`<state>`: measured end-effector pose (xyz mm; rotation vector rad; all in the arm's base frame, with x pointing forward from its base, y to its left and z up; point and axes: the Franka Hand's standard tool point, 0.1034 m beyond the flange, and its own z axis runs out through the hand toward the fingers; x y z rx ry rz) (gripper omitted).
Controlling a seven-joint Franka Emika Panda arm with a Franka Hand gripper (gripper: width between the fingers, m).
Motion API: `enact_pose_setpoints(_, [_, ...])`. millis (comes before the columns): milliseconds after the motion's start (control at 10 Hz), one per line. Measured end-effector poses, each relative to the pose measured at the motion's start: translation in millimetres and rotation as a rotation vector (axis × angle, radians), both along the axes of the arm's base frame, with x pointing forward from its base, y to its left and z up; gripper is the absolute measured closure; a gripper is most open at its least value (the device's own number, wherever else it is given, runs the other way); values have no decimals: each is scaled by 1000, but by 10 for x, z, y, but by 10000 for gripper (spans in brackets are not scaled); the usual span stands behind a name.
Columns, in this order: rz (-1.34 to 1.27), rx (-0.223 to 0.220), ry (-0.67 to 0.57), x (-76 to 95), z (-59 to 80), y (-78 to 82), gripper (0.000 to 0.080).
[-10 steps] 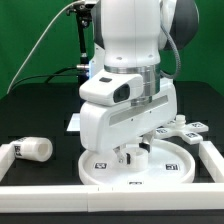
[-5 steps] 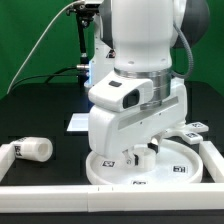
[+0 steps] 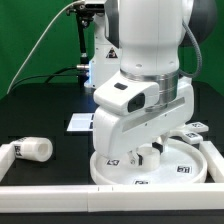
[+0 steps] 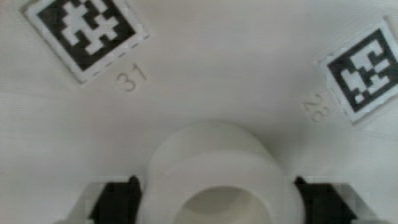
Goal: Assemble round table
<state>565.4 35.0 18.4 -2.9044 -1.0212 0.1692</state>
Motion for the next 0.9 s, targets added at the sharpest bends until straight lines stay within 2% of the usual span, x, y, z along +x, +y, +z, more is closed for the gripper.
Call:
enact_pose_setpoints(300, [1, 0, 0, -2, -1, -1, 392])
enact_pose_setpoints(400, [2, 0, 0, -4, -2, -1, 224])
enact_pose_setpoints(500, [2, 0, 1, -5, -3, 0, 173])
enact_pose_setpoints(900, [8, -1, 1, -14, -4, -11, 151])
